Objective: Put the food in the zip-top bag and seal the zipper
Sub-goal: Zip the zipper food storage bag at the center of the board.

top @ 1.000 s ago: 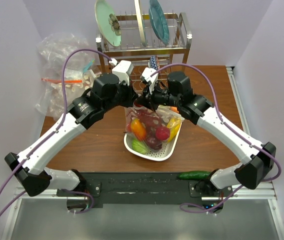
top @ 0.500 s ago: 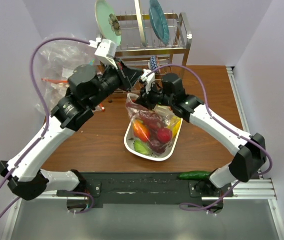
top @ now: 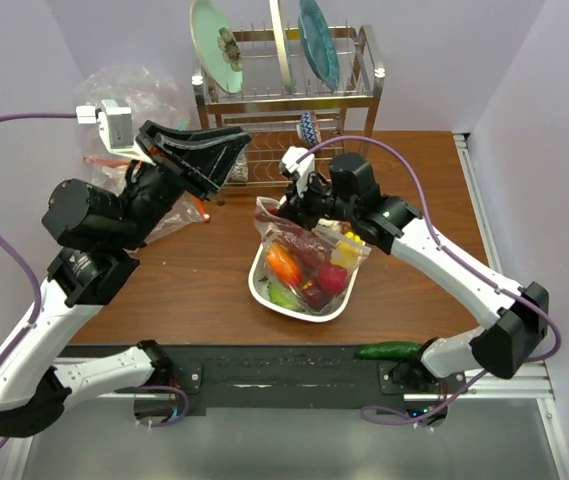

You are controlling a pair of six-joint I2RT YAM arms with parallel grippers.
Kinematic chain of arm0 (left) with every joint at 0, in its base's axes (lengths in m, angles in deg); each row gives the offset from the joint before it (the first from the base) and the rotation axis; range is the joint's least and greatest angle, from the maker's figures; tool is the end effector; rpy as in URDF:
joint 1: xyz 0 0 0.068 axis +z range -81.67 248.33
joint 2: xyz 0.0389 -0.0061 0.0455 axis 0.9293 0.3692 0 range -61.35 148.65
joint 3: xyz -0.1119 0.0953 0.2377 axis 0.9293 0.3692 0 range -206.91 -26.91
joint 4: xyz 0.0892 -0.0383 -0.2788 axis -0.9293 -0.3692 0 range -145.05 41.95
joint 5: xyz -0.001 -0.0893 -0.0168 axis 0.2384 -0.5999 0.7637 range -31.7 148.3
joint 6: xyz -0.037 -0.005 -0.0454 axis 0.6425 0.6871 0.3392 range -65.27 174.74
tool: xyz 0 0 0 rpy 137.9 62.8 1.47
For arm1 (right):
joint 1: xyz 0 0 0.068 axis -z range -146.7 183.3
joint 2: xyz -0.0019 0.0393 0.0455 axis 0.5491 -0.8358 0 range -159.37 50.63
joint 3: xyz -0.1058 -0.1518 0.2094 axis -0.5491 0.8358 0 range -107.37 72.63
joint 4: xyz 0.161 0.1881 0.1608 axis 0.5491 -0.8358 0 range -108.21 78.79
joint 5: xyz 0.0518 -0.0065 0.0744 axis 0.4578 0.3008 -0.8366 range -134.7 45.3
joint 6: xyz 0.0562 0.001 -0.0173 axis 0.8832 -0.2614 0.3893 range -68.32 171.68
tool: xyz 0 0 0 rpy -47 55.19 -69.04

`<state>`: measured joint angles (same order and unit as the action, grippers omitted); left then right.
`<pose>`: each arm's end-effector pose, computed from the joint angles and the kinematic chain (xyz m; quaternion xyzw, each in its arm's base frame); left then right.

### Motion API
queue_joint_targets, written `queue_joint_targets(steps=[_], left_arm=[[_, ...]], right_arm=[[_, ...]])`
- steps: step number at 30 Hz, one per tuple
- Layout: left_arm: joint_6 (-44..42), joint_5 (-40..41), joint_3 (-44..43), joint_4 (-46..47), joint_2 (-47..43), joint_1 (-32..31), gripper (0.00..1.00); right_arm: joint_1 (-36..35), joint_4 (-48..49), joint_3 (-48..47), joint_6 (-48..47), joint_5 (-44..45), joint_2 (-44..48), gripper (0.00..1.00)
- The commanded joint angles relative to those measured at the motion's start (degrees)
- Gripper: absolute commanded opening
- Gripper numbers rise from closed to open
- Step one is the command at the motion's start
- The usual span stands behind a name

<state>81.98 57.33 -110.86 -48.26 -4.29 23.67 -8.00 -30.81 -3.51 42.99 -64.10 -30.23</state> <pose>0.1418 -0.1412 0.5737 0.0865 0.5177 -0.5033 0.6864 0.2655 0.2521 0.3705 -0.4328 0.7119 0.2860 0.4733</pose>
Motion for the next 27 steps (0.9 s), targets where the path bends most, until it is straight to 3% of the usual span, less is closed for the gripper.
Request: queue_joint_targets(steps=[1, 2, 5, 7, 12, 16, 27], left_arm=[[2.8, -1.3, 5.0, -5.4, -0.8, 7.4, 0.46], [3.9, -5.1, 7.8, -5.0, -1.1, 10.4, 0.57], [6.2, -8.5, 11.6, -5.3, -0.6, 12.5, 0.77], [7.4, -10.4, 13.6, -5.2, 0.2, 12.8, 0.82], [8.7, -13.4, 18.1, -4.1, 1.2, 13.1, 0.84], [8.5, -13.8, 20.7, -4.3, 2.1, 13.2, 0.78], [3.2, -16.5, 18.1, -12.7, 8.2, 13.2, 0.69]], right_arm=[[-0.6, -18.7, 5.0, -1.7, 0.7, 2.5, 0.0], [-0.6, -18.6, 5.5, -1.7, 0.6, 3.2, 0.0], [-0.6, -18.7, 6.3, -1.9, 0.5, 4.9, 0.0], [-0.7, -19.3, 6.4, -2.2, 0.8, 5.4, 0.0], [-0.7, -19.5, 6.9, -2.7, 0.8, 6.1, 0.0], [-0.6, -19.5, 7.1, -2.8, 0.6, 6.6, 0.0], [-0.7, -19.3, 7.3, -3.4, 0.4, 6.4, 0.0]])
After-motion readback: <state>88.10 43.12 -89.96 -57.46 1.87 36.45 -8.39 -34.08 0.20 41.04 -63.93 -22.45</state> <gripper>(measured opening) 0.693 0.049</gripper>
